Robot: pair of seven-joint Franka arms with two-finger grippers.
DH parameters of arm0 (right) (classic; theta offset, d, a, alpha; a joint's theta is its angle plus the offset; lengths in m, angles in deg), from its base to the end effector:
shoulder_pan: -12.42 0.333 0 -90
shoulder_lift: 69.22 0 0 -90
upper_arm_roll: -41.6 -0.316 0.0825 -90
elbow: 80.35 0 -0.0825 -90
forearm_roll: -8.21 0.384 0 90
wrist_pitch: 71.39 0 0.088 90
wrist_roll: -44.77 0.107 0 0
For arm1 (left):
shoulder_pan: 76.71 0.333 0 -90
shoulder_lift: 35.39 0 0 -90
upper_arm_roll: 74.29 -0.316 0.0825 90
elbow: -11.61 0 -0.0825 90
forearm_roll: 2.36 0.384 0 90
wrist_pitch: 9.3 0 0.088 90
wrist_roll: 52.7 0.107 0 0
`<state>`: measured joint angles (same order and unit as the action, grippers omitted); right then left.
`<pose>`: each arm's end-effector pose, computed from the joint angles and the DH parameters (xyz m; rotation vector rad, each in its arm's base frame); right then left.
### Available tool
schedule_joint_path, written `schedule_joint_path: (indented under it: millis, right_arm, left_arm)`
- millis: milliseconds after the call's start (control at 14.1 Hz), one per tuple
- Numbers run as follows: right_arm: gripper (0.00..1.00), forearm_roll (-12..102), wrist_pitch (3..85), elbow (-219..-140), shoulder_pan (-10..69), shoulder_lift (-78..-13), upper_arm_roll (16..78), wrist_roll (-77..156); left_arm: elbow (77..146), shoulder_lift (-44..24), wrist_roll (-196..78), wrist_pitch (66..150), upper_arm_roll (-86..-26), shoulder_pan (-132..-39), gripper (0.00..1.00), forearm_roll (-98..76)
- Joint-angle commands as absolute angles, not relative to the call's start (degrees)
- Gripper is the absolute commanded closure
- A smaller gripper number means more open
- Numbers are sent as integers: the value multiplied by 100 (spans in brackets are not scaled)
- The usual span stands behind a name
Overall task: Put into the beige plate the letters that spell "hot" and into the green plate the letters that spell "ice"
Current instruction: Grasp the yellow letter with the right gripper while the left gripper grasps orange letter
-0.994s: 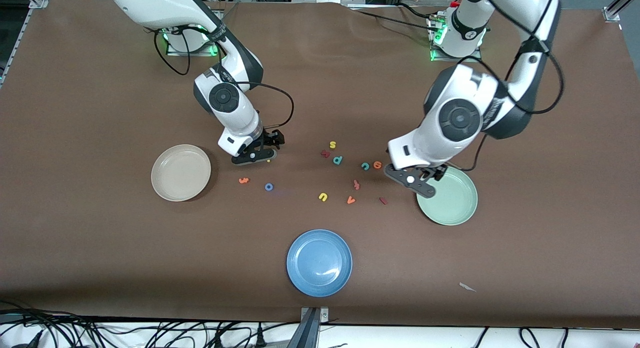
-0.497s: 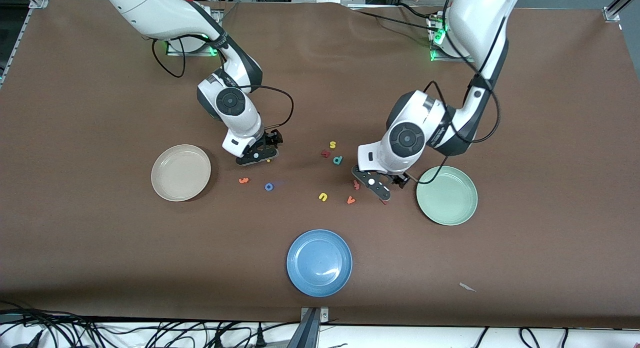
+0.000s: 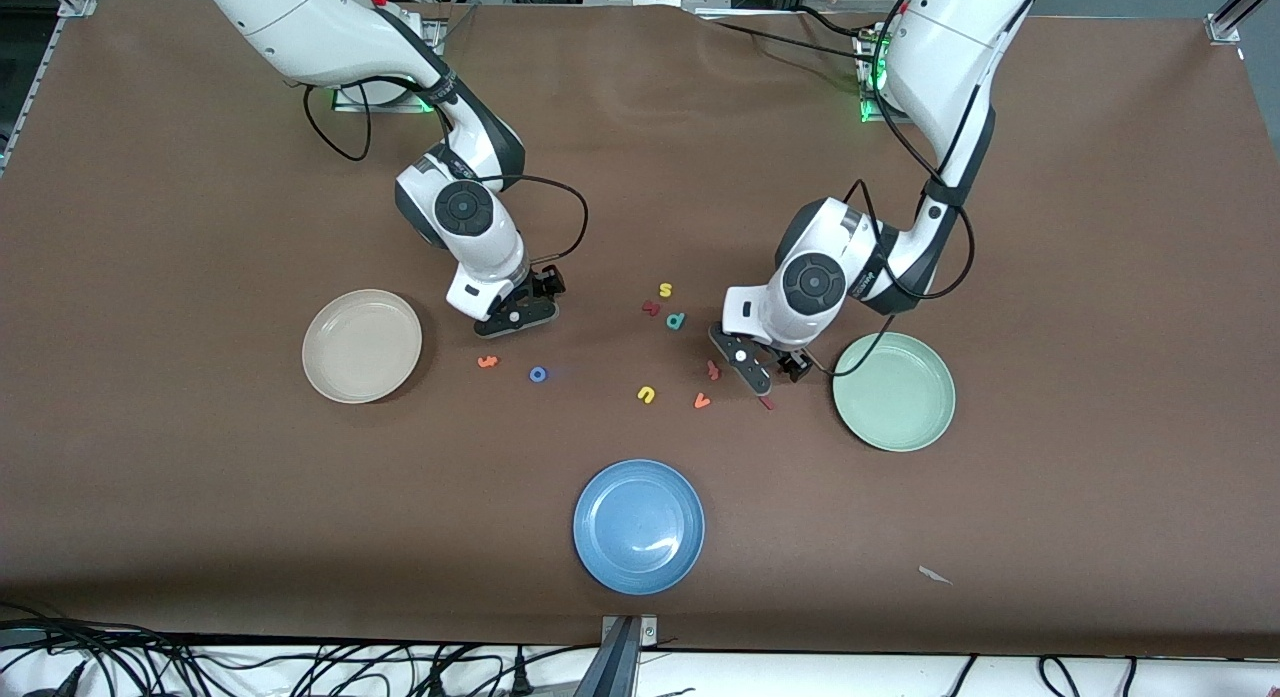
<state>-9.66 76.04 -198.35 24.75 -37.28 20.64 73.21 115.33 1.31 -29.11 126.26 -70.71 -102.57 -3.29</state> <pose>0.4902 0.3277 0.1769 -3.0815 -0.4608 0.0018 0.5601 -0.3138 0.1803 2.7845 -1.3497 -0.1334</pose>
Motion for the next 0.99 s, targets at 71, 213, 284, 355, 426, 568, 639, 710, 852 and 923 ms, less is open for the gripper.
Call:
schedule_joint_path:
  millis: [71, 213, 284, 355, 426, 568, 639, 710, 852, 923]
  right_arm:
    - [16, -1130, 7653, -19567, 2534, -3503, 2069, 7298]
    - [23, -1227, 7644, -19497, 2543, -3406, 2069, 7333]
    - [27, -1227, 7609, -19496, 2551, -3406, 2069, 7324]
    - [30, -1227, 7565, -19496, 2560, -3415, 2069, 7333]
    - [33, -1227, 7565, -19496, 2560, -3406, 2069, 7333]
    - [42, -1253, 7565, -19488, 2560, -3406, 2069, 7324]
    - [45, -1297, 7565, -19496, 2560, -3406, 2069, 7333]
    - [47, -1297, 7565, -19496, 2560, -3406, 2069, 7333]
    - [54, -1297, 7521, -19488, 2578, -3406, 2069, 7342]
    - [56, -1297, 7521, -19488, 2587, -3415, 2069, 7342]
  left_arm:
    - [12033, -270, -2721, 12868, -7024, -10246, 14, -473]
    - [12077, -252, -2730, 12974, -7016, -10255, 14, -473]
    - [12094, -261, -2730, 12983, -7007, -10255, 14, -473]
    - [12103, -252, -2730, 12991, -7007, -10281, 15, -473]
    - [12112, -217, -2799, 13000, -7007, -10299, 15, -473]
    - [12139, -217, -2826, 13079, -7007, -10421, 15, -473]
    - [12139, -199, -2826, 13114, -7007, -10422, 15, -473]
    - [12156, -208, -2826, 13123, -7007, -10422, 15, -464]
    - [12296, -208, -2809, 13228, -7007, -10413, 19, -429]
    - [12401, -208, -2765, 13411, -7007, -10378, 19, -412]
